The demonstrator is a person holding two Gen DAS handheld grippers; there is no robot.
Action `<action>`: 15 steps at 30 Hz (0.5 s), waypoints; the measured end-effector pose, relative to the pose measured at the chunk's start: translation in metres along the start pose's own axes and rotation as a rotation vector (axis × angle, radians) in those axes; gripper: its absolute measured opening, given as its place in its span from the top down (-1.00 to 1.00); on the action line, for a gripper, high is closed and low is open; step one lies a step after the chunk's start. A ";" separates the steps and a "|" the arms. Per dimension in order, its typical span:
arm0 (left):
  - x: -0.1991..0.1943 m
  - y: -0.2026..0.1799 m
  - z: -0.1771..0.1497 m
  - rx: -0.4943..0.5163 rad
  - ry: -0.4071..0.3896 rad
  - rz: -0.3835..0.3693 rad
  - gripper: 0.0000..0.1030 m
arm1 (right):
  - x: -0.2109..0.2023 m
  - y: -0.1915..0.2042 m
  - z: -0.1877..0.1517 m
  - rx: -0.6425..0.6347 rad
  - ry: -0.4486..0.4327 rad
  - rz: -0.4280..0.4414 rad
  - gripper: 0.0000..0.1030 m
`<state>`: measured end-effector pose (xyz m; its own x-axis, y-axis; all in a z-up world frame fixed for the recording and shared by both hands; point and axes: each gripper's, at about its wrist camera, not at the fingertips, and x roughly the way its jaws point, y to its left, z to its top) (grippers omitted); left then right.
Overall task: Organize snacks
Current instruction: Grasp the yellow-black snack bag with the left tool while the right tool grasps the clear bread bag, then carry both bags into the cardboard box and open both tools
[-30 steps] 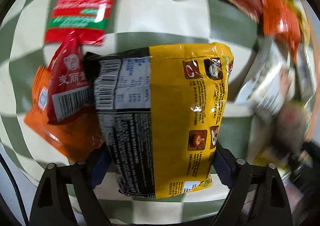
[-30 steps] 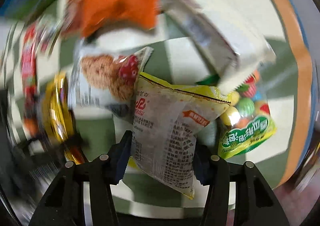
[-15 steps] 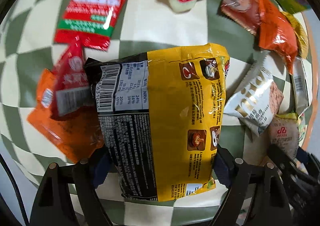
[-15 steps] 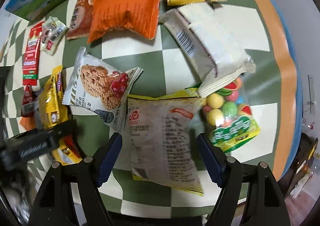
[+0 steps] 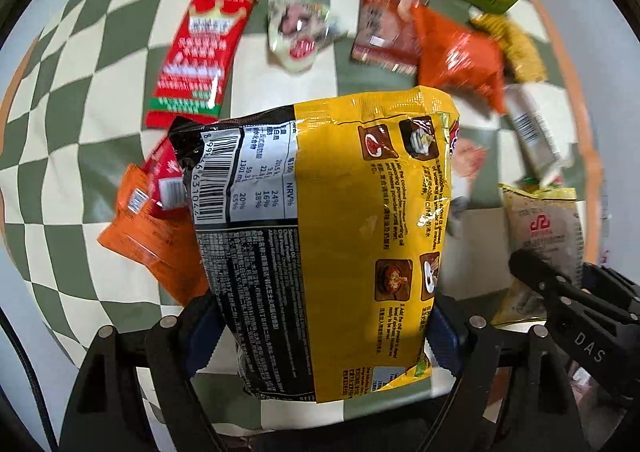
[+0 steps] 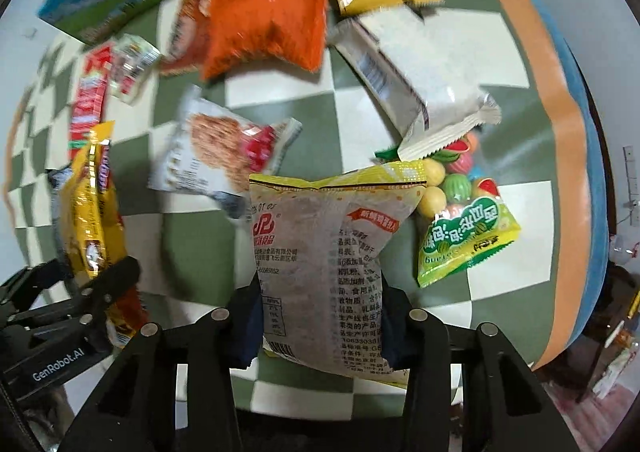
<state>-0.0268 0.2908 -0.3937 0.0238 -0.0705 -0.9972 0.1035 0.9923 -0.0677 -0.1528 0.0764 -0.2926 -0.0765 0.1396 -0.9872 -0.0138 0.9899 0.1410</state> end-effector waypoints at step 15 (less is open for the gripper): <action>-0.155 0.085 0.025 0.020 -0.198 -0.165 -0.65 | -0.198 0.012 0.037 -0.029 -0.285 0.251 0.08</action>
<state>0.0033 0.3839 -0.2438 0.1988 -0.2516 -0.9472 0.1415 0.9637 -0.2263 -0.1011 0.0611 -0.0982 0.1990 0.3827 -0.9022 -0.0580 0.9236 0.3790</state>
